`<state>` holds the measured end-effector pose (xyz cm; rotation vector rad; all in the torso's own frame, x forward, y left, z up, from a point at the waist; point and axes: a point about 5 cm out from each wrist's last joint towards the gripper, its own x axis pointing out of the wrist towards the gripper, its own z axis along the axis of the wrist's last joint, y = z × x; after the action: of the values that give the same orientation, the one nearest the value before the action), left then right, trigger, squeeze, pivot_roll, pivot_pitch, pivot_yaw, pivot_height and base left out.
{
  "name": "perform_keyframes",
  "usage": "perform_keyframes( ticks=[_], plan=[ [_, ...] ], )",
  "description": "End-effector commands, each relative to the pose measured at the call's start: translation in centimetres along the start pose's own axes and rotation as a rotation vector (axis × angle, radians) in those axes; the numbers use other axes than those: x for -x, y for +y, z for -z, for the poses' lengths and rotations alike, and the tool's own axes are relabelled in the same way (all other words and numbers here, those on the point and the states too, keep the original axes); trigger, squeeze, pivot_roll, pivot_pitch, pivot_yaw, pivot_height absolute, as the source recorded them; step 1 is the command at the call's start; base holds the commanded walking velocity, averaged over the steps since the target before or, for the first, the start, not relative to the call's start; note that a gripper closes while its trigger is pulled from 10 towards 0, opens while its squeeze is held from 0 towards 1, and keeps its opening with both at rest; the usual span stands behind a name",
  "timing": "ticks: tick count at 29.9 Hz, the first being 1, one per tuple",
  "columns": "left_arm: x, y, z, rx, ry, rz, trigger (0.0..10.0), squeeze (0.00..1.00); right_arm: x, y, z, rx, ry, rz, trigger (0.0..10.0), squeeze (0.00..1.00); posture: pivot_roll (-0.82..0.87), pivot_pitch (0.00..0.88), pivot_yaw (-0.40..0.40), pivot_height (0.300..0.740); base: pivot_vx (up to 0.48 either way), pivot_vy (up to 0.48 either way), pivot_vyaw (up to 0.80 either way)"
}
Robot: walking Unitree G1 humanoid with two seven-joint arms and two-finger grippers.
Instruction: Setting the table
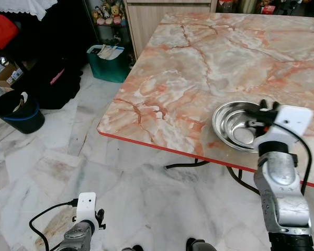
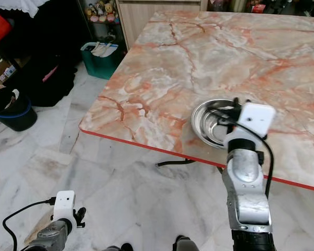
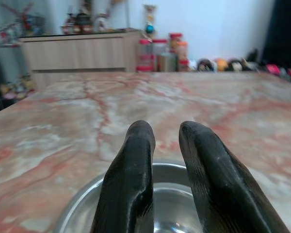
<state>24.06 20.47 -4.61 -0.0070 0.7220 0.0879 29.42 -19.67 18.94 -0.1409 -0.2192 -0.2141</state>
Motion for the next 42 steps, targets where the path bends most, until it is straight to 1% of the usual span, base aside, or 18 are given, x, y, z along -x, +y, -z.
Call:
perform_keyframes(
  ticks=[1,3,5,6,7,10,15,19,21,23,24,25,27,30,32,36,40,42],
  plan=[
    [0.3,1.0,0.9,0.006,0.034,-0.028,10.0,0.00,0.4,0.1,0.6,0.088,-0.008,-0.038,10.0,0.00,-0.15,0.137,0.098,0.740,0.000,0.000,0.00],
    [0.3,1.0,0.9,0.005,0.033,-0.028,10.0,0.00,0.5,0.1,0.6,0.116,-0.014,-0.050,10.0,0.00,-0.15,0.137,0.098,0.740,0.000,0.000,0.00],
    [0.3,1.0,0.9,0.005,0.033,-0.028,10.0,0.00,0.5,0.1,0.6,0.119,-0.016,-0.051,10.0,0.00,-0.15,0.137,0.098,0.740,0.000,0.000,0.00],
    [0.3,1.0,0.8,0.004,0.032,-0.027,10.0,0.00,0.6,0.6,0.4,0.144,-0.043,-0.108,10.0,0.00,-0.16,0.146,0.098,0.740,0.000,0.000,0.00],
    [0.2,1.0,0.8,0.008,0.031,-0.027,10.0,0.00,0.7,0.9,0.2,0.144,-0.060,-0.135,10.0,0.00,-0.16,0.147,0.097,0.740,0.000,-0.364,0.00],
    [0.2,0.9,0.8,0.012,0.030,-0.026,10.0,0.00,0.6,1.1,0.0,0.137,-0.075,-0.140,10.0,0.00,-0.15,0.149,0.095,0.740,0.000,-0.441,0.00],
    [0.2,0.7,0.8,0.015,0.029,-0.024,10.0,0.00,0.7,1.6,-0.5,0.196,-0.115,-0.166,10.0,0.00,-0.16,0.152,0.095,0.740,0.000,-0.480,0.00],
    [0.2,0.5,0.8,0.020,0.029,-0.021,10.0,0.00,1.1,1.6,-0.8,0.196,-0.133,-0.157,10.0,0.00,-0.16,0.158,0.097,0.740,0.000,-0.456,0.00],
    [0.2,0.5,0.8,0.021,0.029,-0.020,10.0,0.00,1.4,1.5,-0.9,0.190,-0.137,-0.152,10.0,0.00,-0.16,0.157,0.100,0.740,0.000,-0.428,0.00],
    [0.2,0.4,0.8,0.022,0.029,-0.019,10.0,0.00,2.2,1.5,-0.4,0.181,-0.118,-0.145,10.0,0.00,-0.17,0.160,0.099,0.740,0.000,-0.431,0.00],
    [0.2,0.4,0.8,0.022,0.029,-0.018,10.0,0.00,2.3,1.5,-0.4,0.179,-0.116,-0.145,10.0,0.00,-0.17,0.160,0.099,0.740,0.000,-0.431,0.00],
    [0.2,0.4,0.8,0.024,0.028,-0.019,10.0,0.00,2.7,1.5,0.1,0.180,-0.095,-0.146,10.0,0.00,-0.17,0.160,0.099,0.740,0.000,-0.431,0.00],
    [0.2,0.4,0.7,0.024,0.027,-0.019,10.0,0.00,3.0,1.5,0.6,0.168,-0.072,-0.139,10.0,0.00,-0.17,0.161,0.097,0.740,0.000,-0.366,0.00],
    [0.2,0.3,0.7,0.026,0.026,-0.020,10.0,0.00,3.2,1.3,1.2,0.150,-0.047,-0.116,10.0,0.00,-0.16,0.163,0.096,0.740,0.000,0.000,0.00],
    [0.2,0.3,0.7,0.029,0.025,-0.021,10.0,0.00,3.1,1.2,1.2,0.147,-0.045,-0.110,10.0,0.00,-0.16,0.164,0.096,0.740,0.000,0.000,0.00],
    [0.2,0.4,0.7,0.047,0.030,-0.029,10.0,0.00,2.9,1.0,1.3,0.109,-0.035,-0.081,10.0,0.00,-0.16,0.166,0.095,0.740,0.000,0.000,0.00],
    [0.2,0.5,0.8,0.052,0.030,-0.030,10.0,0.00,2.9,0.9,1.6,0.058,-0.016,-0.046,10.0,0.00,-0.16,0.169,0.094,0.740,0.000,0.449,0.00],
    [0.2,0.4,0.8,0.054,0.031,-0.029,10.0,0.00,3.1,0.8,1.9,0.058,-0.001,-0.035,10.0,0.00,-0.16,0.171,0.094,0.740,0.000,0.480,0.00]
  ],
)
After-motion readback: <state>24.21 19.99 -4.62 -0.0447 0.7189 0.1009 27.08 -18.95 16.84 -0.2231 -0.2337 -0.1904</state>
